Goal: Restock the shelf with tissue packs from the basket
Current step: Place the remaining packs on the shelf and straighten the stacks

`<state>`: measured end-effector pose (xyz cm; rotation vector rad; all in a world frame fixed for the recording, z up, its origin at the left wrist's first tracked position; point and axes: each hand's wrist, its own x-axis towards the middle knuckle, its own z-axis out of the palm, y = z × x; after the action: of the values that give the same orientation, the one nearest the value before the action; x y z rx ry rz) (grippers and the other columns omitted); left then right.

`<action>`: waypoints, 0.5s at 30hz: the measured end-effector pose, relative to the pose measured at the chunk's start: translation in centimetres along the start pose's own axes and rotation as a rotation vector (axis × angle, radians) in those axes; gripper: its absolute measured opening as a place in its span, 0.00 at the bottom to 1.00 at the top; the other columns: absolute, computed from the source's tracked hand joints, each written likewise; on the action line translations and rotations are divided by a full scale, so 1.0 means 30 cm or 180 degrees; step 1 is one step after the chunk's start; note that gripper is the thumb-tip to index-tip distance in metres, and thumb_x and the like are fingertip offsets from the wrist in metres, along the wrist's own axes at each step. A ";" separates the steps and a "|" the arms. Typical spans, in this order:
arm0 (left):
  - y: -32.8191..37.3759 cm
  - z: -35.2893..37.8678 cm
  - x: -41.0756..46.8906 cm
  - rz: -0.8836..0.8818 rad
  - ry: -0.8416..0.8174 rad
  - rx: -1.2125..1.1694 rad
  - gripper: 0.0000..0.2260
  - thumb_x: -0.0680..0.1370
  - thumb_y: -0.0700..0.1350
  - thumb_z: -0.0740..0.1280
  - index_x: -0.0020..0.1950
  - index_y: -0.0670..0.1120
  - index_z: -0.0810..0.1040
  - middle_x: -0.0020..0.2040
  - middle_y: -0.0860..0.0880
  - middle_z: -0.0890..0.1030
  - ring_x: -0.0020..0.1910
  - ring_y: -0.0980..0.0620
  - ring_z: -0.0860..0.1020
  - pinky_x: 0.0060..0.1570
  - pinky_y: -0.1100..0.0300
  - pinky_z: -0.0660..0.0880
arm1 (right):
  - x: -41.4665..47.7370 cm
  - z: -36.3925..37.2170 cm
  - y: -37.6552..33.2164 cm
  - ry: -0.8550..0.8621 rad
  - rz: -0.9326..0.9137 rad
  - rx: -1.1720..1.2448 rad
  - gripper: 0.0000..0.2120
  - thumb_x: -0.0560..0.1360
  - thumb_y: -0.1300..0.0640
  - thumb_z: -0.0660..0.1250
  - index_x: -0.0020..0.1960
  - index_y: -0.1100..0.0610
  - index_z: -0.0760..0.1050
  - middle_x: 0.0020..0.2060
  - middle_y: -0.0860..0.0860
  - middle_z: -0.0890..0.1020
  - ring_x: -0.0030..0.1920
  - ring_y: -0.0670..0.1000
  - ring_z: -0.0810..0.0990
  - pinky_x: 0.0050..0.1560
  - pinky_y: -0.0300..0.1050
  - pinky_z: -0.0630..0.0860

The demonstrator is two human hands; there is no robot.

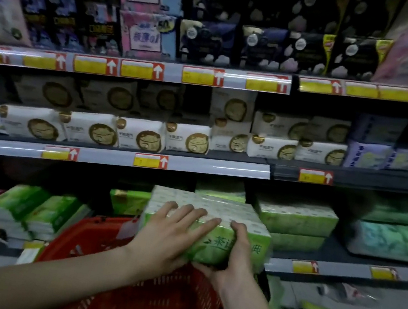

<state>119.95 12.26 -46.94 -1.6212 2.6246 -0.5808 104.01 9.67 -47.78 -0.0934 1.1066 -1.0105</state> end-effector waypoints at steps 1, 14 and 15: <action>0.012 0.014 0.028 -0.0220 0.0036 -0.0143 0.45 0.68 0.66 0.70 0.83 0.53 0.60 0.74 0.47 0.73 0.71 0.44 0.72 0.68 0.43 0.71 | 0.005 -0.025 -0.024 0.0138 -0.0105 0.0061 0.35 0.61 0.43 0.80 0.64 0.56 0.79 0.56 0.60 0.85 0.53 0.64 0.85 0.45 0.72 0.82; 0.171 0.073 0.411 -0.2593 -0.0939 -0.4964 0.15 0.73 0.54 0.77 0.56 0.49 0.85 0.47 0.52 0.87 0.45 0.53 0.83 0.37 0.60 0.78 | 0.091 -0.203 -0.404 0.1445 -0.0944 0.0896 0.47 0.58 0.48 0.81 0.70 0.56 0.62 0.60 0.56 0.73 0.56 0.62 0.79 0.54 0.75 0.80; 0.198 0.077 0.452 -0.2605 -0.0903 -0.4963 0.11 0.72 0.51 0.77 0.52 0.49 0.84 0.43 0.52 0.85 0.41 0.54 0.81 0.36 0.61 0.75 | 0.097 -0.201 -0.428 0.1512 -0.1032 0.0932 0.38 0.61 0.50 0.80 0.63 0.57 0.64 0.58 0.56 0.73 0.56 0.61 0.79 0.56 0.72 0.81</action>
<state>108.95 2.21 -48.37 -2.5727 1.8558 2.0531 91.47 2.62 -46.03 0.2214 1.3844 -1.5276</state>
